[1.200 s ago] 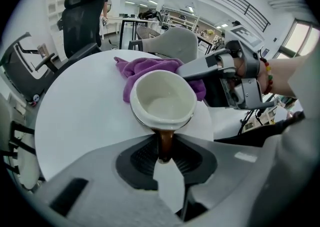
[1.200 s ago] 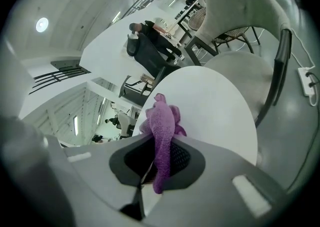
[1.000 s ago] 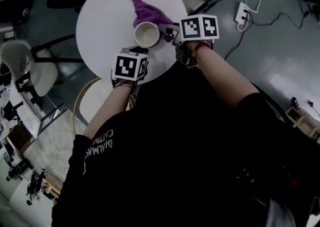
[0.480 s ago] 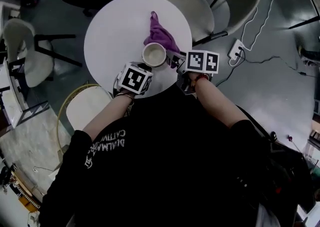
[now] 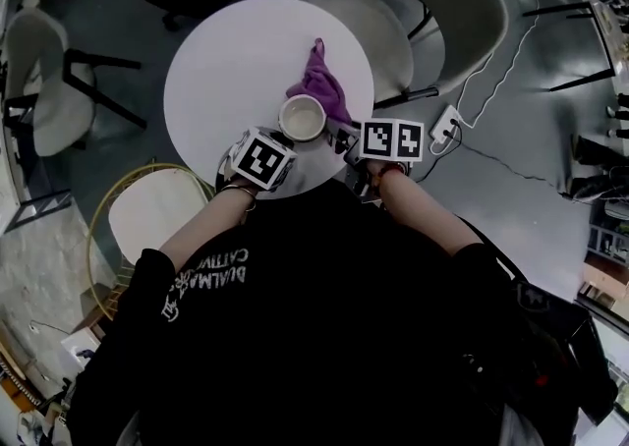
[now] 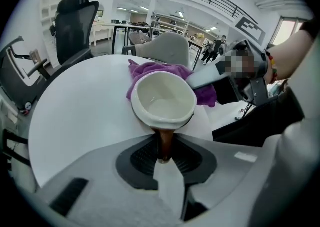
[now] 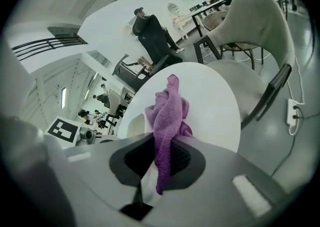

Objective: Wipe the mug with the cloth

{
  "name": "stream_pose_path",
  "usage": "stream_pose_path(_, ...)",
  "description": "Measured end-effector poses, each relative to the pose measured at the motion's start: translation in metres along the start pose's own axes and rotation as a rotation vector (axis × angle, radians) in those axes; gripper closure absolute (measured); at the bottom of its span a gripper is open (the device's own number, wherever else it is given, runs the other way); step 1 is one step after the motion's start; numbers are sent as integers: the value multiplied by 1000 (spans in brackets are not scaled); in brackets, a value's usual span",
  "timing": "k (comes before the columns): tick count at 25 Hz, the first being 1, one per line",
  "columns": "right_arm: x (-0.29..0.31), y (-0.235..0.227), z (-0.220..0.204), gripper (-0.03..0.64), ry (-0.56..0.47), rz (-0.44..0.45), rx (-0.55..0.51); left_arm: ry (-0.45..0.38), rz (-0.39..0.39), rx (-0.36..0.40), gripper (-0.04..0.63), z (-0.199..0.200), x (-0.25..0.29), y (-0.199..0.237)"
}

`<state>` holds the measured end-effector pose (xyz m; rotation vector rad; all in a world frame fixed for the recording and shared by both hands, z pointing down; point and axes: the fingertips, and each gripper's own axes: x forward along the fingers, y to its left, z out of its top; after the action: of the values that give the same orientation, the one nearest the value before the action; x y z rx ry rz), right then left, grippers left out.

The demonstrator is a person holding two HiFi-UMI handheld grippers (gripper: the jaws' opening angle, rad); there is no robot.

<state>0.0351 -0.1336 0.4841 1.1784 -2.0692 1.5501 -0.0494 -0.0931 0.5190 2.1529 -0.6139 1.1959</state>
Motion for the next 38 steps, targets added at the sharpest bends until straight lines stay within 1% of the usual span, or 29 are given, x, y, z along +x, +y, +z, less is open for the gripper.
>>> stream_pose_path(2,0,-1,-2,584,-10,-4,32,-22,-2,14,528,4,1,1)
stream_pose_path(4,0,-3,-3,584,-11,-9,64,-22,-12,20,528,3,2,-1)
stream_pose_path(5,0,-3,-5,584,-3,-17,63,-20,-15,19,528,3,3,-1)
stream_pose_path(10,3,0,-15,588,77,-92,-55,-23,-23,7,528,4,-2,2)
stream_pose_path(14,4,0,-21,589,103,-95,-94,-22,-12,14,528,2,-1,3)
stream_pose_path(18,4,2,-29,588,153,-115,-187,-8,-15,14,528,-2,-1,-1)
stream_pose_path(22,3,3,-36,588,183,-108,-232,-30,-12,21,528,2,2,-2)
stream_pose_path(25,3,5,-39,588,193,-100,-250,-18,-2,12,528,-1,1,-2)
stream_pose_path(28,4,9,-43,588,203,-93,-273,-34,-2,15,528,1,2,-1)
stream_pose_path(30,3,12,-46,588,212,-87,-289,-22,0,10,528,-2,1,-1)
stream_pose_path(33,3,17,-50,588,226,-73,-310,-41,0,17,529,1,2,-2)
stream_pose_path(38,5,21,-59,588,251,-52,-333,-23,9,7,529,-5,2,-2)
